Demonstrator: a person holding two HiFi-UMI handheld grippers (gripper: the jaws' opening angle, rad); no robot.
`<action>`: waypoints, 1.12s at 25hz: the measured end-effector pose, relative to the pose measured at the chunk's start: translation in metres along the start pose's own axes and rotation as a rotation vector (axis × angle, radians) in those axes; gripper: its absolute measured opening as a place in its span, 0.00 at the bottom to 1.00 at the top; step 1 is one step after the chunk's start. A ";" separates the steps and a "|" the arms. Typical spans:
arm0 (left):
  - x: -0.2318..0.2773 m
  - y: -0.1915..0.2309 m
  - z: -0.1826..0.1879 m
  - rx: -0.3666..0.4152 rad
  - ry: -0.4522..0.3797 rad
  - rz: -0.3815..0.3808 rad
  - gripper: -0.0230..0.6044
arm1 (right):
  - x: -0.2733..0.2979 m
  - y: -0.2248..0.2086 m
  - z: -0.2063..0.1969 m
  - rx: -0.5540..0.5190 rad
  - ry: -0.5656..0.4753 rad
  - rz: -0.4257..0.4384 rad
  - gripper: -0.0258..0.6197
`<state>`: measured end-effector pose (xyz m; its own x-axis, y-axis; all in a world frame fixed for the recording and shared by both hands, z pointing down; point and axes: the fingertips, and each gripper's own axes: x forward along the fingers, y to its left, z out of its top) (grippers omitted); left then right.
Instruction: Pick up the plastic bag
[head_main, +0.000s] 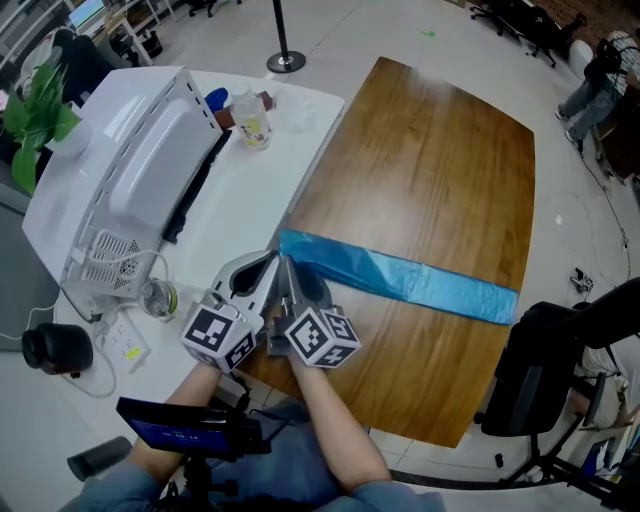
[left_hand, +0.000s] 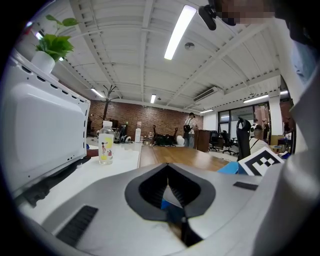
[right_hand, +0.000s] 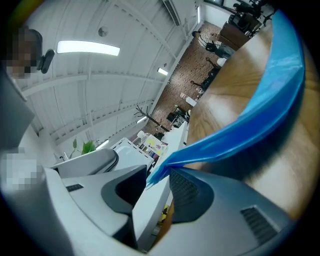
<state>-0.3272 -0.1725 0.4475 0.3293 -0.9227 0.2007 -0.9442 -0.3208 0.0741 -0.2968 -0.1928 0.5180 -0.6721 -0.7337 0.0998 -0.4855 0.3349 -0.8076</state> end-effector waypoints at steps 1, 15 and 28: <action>-0.001 0.000 0.000 0.000 -0.002 0.002 0.05 | 0.000 0.001 -0.001 0.004 0.005 0.003 0.28; -0.010 -0.007 0.009 -0.001 -0.025 0.023 0.05 | -0.016 0.014 -0.016 0.071 0.076 0.039 0.49; -0.031 -0.020 0.020 -0.002 -0.066 0.043 0.05 | -0.038 0.027 -0.022 0.090 0.115 0.054 0.52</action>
<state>-0.3189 -0.1419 0.4198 0.2875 -0.9477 0.1385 -0.9574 -0.2803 0.0690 -0.2967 -0.1422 0.5052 -0.7579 -0.6419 0.1166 -0.3984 0.3139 -0.8618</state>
